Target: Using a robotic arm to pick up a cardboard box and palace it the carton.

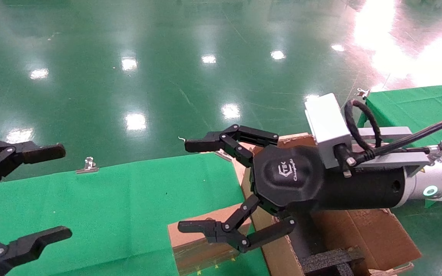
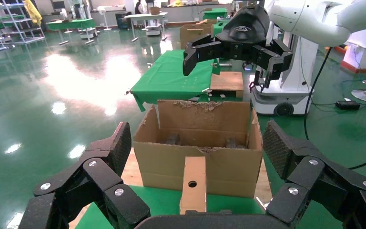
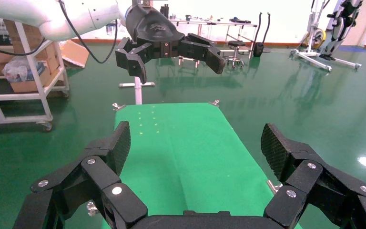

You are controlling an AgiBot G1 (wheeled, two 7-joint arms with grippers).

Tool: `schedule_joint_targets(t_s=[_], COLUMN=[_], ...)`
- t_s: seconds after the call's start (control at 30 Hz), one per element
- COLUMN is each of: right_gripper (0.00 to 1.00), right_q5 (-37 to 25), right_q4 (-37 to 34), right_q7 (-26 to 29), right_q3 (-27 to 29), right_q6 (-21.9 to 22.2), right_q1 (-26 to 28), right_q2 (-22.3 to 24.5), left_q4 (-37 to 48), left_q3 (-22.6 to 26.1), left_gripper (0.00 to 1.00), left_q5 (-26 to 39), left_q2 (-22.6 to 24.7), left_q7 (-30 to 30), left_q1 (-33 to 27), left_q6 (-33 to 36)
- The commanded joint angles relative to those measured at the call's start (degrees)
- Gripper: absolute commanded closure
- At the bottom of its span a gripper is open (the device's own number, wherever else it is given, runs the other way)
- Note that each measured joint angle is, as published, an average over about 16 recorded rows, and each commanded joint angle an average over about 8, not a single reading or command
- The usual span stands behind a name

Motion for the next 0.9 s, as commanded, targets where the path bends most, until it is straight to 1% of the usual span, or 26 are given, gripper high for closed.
schedule_joint_targets(t_s=[0.03, 0.43, 0.47, 0.5, 0.7, 0.73, 0.77, 0.9], right_gripper=[0.00, 0.00, 0.00, 0.00, 0.00, 0.00, 0.00, 0.00], right_q5=[0.0, 0.0, 0.0, 0.0, 0.0, 0.0, 0.0, -0.1], right_q4=[0.0, 0.0, 0.0, 0.0, 0.0, 0.0, 0.0, 0.0], right_q7=[0.0, 0.0, 0.0, 0.0, 0.0, 0.0, 0.0, -0.1], right_q3=[0.0, 0.0, 0.0, 0.0, 0.0, 0.0, 0.0, 0.0], right_q6=[0.0, 0.0, 0.0, 0.0, 0.0, 0.0, 0.0, -0.1], right_q1=[0.0, 0.0, 0.0, 0.0, 0.0, 0.0, 0.0, 0.0], right_q2=[0.0, 0.0, 0.0, 0.0, 0.0, 0.0, 0.0, 0.0], left_q4=[0.0, 0.0, 0.0, 0.0, 0.0, 0.0, 0.0, 0.0], left_q3=[0.0, 0.0, 0.0, 0.0, 0.0, 0.0, 0.0, 0.0], left_gripper=[0.00, 0.00, 0.01, 0.09, 0.84, 0.95, 1.00, 1.00], left_q5=[0.0, 0.0, 0.0, 0.0, 0.0, 0.0, 0.0, 0.0], left_q2=[0.0, 0.0, 0.0, 0.0, 0.0, 0.0, 0.0, 0.0], left_q7=[0.0, 0.0, 0.0, 0.0, 0.0, 0.0, 0.0, 0.0], left_q1=[0.0, 0.0, 0.0, 0.0, 0.0, 0.0, 0.0, 0.0], left_q6=[0.0, 0.0, 0.0, 0.0, 0.0, 0.0, 0.0, 0.0])
